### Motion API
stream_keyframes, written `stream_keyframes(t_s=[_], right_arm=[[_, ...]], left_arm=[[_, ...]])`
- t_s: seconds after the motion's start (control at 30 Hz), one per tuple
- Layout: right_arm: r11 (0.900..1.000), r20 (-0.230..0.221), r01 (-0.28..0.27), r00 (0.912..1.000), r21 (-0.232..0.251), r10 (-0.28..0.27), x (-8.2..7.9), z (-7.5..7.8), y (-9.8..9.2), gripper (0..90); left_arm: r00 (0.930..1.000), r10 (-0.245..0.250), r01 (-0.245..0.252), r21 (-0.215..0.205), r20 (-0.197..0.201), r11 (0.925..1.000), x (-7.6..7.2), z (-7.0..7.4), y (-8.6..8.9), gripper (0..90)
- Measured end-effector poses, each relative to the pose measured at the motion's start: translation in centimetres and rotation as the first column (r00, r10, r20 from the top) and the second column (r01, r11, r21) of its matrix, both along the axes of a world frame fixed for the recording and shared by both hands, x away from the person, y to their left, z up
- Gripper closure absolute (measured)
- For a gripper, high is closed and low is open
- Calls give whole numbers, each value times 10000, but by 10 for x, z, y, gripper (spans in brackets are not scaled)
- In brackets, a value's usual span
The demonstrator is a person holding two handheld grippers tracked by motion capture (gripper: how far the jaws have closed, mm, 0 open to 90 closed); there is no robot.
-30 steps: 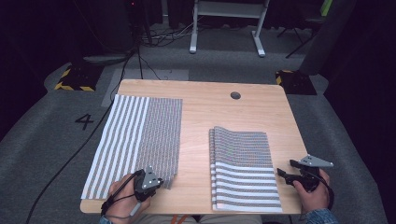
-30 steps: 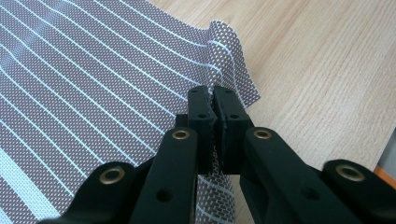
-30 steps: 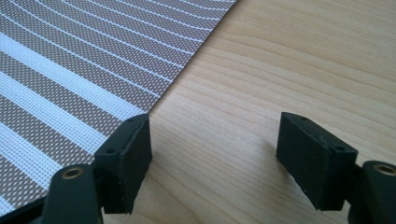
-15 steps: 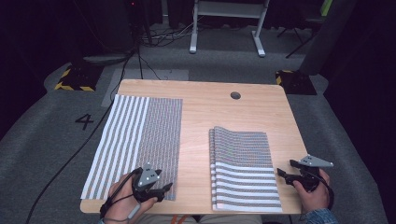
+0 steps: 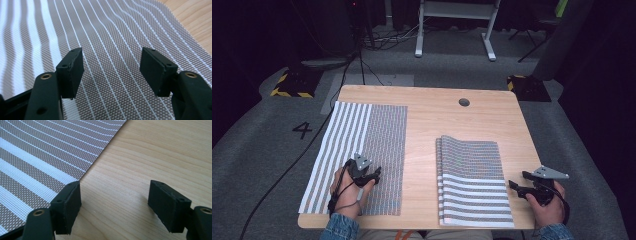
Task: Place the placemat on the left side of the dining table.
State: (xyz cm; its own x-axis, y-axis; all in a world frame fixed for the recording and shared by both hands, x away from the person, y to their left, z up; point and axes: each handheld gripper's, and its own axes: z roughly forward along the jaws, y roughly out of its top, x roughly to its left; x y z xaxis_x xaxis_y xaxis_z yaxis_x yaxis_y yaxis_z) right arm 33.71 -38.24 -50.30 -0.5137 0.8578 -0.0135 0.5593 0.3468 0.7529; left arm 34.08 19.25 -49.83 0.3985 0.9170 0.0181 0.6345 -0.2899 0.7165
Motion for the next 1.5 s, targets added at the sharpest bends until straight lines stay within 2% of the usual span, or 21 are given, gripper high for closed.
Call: stream_keyframes(t_s=[0.13, 0.2, 0.33, 0.47, 0.57, 0.8, 0.83, 0.87, 0.93, 0.97, 1.1, 1.23, 1.43, 1.5], right_arm=[[10000, 2, -5, 10000, -13, 5, 0, 0, 0, 265], [10000, -1, -2, 10000, -7, 2, 0, 0, 0, 265], [10000, 2, -11, 10000, -24, 11, 0, 0, 0, 265], [10000, 3, -11, 10000, -26, 11, 0, 0, 0, 265], [10000, 6, -13, 10000, -25, 13, 0, 0, 0, 265], [10000, 3, -12, 10000, -25, 12, 0, 0, 0, 265], [10000, 3, -12, 10000, -23, 12, 0, 0, 0, 265], [10000, -1, -4, 10000, -10, 4, 0, 0, 0, 265], [10000, -2, 1, 10000, 2, -1, 0, 0, 0, 265], [10000, -2, -10, 10000, -10, 10, 0, 0, 0, 265], [10000, -7, 6, 10000, 17, -6, 0, 0, 0, 265], [10000, -5, 7, 10000, 20, -7, 0, 0, 0, 265], [10000, -19, -1, 10000, 29, 1, 0, 0, 0, 264], [10000, -8, -18, 10000, -1, 18, 0, 0, 0, 264]], left_arm=[[9987, -506, 505, 123, 53, 9986, 0, -2, -2, 449], [9984, -551, 551, 84, 89, 9984, -1, -2, -2, 471], [9964, -792, 778, 441, 304, 9960, -4, -2, -7, 529], [9949, -960, 948, 374, 312, 9948, -5, -3, -9, 564], [9911, -1304, 1296, 314, 248, 9911, -8, -2, -11, 582], [9896, -1429, 1425, 190, 177, 9896, -8, -2, -10, 572], [9904, -1373, 1372, 106, 134, 9905, -8, -2, -10, 488], [9923, -1211, 1212, -9, 248, 9926, -8, -1, -11, 428], [9921, -995, 1024, -351, 762, 9941, -9, 3, -13, 390], [9907, -1055, 1097, -456, 856, 9929, -11, 7, -15, 379], [9842, -1355, 1428, -590, 1142, 9880, -21, 19, -32, 368], [9756, -1941, 2025, -792, 1031, 9761, -34, 26, -54, 343], [9591, -2646, 2722, -715, 1005, 9596, -52, 33, -89, 316], [9585, -2740, 2799, -767, 785, 9570, -57, 33, -100, 301]])
